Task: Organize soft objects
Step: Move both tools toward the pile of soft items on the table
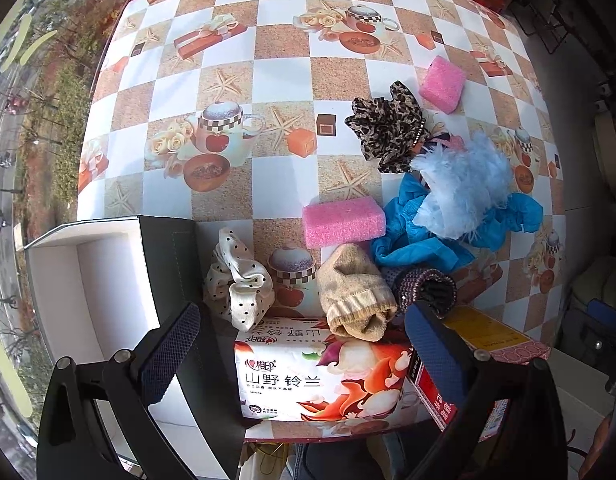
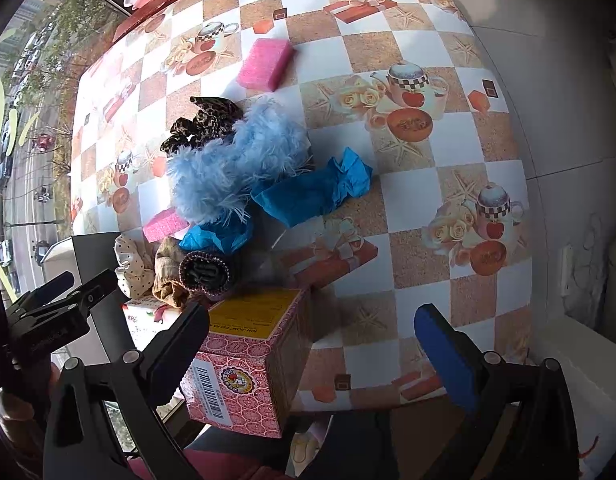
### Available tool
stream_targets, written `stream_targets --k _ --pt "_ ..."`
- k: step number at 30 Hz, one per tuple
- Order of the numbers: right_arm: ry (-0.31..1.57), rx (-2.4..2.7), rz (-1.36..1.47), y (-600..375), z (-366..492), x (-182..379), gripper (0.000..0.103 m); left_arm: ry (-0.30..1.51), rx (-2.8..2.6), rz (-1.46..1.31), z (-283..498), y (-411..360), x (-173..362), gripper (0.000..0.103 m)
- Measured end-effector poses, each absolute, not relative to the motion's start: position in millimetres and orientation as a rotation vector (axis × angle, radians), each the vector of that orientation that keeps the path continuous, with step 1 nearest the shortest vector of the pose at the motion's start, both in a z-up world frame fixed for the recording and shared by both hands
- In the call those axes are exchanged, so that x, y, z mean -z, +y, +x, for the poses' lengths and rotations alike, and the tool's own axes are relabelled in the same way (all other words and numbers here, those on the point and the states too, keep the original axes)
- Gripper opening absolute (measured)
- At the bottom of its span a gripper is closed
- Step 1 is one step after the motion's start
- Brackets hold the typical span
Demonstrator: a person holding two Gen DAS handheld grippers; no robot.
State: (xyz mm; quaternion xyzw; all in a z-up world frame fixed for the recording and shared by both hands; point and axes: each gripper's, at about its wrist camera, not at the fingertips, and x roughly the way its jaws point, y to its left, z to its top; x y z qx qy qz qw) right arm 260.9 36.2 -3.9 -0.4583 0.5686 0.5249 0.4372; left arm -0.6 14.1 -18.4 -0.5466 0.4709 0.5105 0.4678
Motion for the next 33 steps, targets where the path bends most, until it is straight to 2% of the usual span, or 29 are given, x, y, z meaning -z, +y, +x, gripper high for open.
stream_targets --k 33 --pt "1.417 -1.283 -1.191 49.0 258.2 25.0 0.103 1.307 -1.238 -1.309 3.4 27.9 61.0 0.103"
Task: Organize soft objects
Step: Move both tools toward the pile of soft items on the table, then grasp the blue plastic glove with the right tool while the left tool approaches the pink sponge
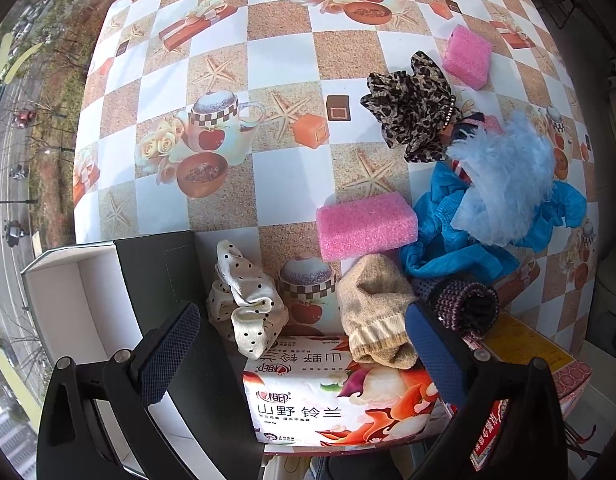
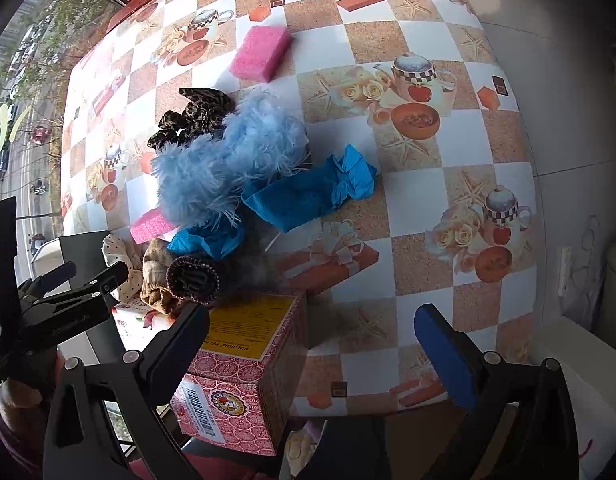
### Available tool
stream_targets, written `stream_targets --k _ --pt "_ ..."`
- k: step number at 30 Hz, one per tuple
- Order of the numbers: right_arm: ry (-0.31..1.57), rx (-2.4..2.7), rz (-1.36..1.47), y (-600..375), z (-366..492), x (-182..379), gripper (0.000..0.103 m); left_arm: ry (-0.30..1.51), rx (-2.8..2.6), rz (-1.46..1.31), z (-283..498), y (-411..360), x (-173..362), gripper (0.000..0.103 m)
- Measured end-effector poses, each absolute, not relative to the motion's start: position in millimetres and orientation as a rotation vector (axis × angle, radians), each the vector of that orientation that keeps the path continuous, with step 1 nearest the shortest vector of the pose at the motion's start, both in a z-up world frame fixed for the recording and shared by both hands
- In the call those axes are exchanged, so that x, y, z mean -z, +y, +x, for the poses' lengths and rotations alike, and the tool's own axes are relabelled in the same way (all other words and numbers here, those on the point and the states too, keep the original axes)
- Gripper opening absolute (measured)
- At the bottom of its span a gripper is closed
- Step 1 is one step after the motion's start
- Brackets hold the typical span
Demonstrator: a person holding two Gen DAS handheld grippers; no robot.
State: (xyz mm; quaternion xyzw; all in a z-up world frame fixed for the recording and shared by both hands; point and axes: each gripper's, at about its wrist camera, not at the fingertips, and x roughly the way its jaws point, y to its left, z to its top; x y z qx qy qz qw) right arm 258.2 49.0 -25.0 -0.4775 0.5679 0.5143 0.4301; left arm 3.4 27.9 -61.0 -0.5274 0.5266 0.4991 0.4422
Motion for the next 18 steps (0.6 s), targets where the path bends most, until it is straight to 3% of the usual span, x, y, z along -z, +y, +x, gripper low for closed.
stream_targets --k 18 --pt "1.439 -1.258 -1.227 59.3 256.6 53.6 0.103 1.412 -1.168 -1.263 7.6 40.6 110.9 0.103"
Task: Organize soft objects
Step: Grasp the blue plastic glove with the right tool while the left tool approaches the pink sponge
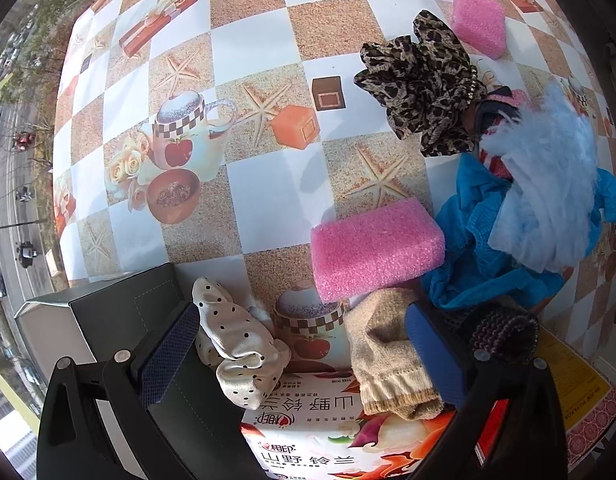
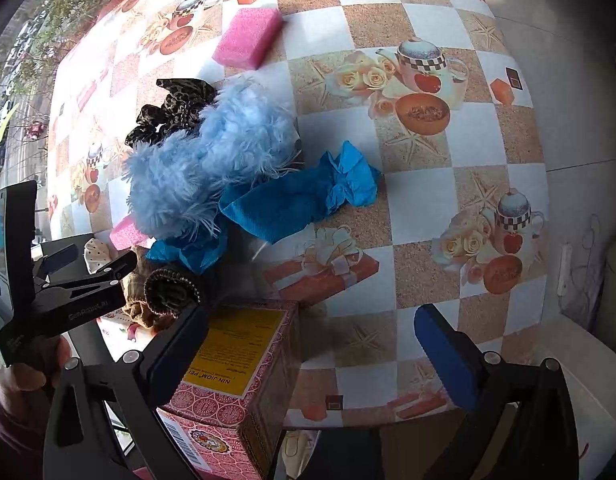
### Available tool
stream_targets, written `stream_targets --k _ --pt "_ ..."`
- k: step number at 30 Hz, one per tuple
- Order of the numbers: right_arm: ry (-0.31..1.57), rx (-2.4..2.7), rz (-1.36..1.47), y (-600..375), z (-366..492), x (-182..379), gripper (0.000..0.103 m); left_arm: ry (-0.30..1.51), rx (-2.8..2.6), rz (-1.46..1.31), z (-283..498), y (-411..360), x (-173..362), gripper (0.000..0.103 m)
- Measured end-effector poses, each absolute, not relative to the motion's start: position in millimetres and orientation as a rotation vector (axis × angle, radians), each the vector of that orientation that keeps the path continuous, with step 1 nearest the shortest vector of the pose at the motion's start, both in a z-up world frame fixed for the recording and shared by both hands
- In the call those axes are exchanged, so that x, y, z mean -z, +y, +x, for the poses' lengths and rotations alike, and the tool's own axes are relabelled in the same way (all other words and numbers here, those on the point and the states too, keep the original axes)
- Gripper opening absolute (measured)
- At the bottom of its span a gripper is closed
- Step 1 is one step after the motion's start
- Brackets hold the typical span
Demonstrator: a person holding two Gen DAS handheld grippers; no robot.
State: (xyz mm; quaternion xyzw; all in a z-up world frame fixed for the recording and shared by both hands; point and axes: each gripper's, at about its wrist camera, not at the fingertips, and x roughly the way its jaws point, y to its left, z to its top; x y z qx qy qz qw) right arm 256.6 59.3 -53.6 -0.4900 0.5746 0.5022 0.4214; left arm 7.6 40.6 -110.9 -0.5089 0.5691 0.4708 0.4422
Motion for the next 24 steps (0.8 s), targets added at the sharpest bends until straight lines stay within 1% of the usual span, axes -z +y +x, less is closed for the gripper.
stream_targets --k 11,15,19,24 --pt "1.429 -1.258 -1.277 78.3 250.0 81.6 0.103 1.449 -1.231 -1.180 9.9 64.7 121.3 0.103" --pt "1.415 -1.263 -1.305 92.2 242.2 94.1 0.103 1.435 -1.303 -1.146 -6.8 92.4 120.2 0.103" --pt "1.414 -1.266 -1.319 104.6 234.3 109.1 0.103 1.392 -1.378 -1.164 -32.0 114.0 116.3 0.103" --pt "1.421 -1.224 -1.317 113.4 241.3 133.5 0.103 1.275 -1.378 -1.259 -55.0 117.3 103.6 0.103"
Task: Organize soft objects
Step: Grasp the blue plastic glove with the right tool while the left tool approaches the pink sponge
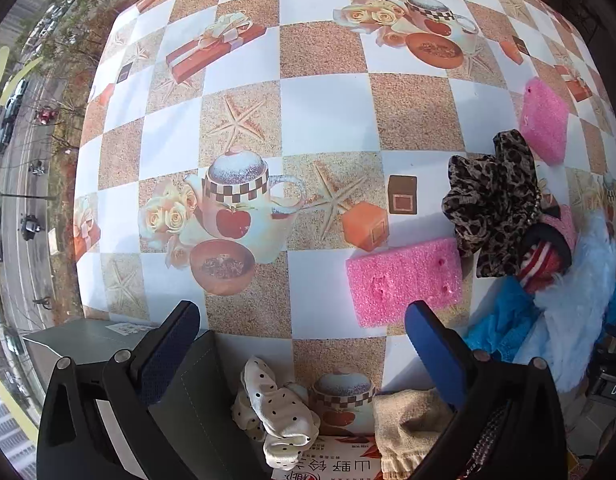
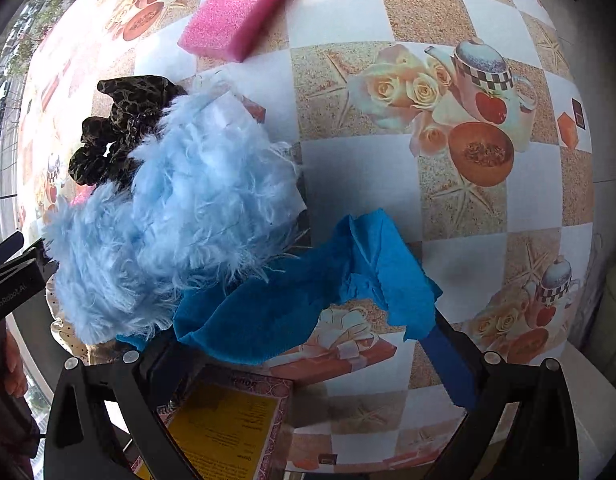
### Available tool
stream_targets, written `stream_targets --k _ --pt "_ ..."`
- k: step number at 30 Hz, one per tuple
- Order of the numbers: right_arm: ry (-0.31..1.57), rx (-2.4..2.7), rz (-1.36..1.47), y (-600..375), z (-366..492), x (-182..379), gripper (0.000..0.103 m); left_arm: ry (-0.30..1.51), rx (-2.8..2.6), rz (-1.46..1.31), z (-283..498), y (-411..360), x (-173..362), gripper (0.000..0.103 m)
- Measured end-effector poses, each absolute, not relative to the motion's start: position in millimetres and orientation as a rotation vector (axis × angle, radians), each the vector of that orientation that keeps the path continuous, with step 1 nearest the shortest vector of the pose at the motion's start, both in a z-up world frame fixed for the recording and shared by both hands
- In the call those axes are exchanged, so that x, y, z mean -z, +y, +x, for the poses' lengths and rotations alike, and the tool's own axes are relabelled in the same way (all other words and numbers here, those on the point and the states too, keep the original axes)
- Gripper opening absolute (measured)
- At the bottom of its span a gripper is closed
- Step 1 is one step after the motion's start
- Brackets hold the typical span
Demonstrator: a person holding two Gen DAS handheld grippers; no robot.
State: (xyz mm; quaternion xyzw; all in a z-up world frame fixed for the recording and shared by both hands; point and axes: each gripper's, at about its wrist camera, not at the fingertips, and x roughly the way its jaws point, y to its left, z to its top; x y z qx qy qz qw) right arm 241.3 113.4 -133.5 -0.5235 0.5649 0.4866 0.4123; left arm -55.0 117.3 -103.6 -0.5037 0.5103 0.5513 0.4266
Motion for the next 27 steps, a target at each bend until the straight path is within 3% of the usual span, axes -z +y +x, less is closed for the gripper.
stream_targets --k 12,18,27 --pt "1.451 -1.067 -1.183 88.5 334.3 136.6 0.103 1.112 -1.301 -1.484 -52.6 123.0 129.3 0.103" --pt "1.341 -1.194 -1.145 100.9 315.4 115.7 0.103 1.104 -1.324 -1.510 -52.3 119.4 139.1 0.103" --pt "1.309 -1.192 -1.201 138.9 280.2 148.8 0.103 1.083 -1.325 -1.530 -20.5 104.4 162.3 0.103"
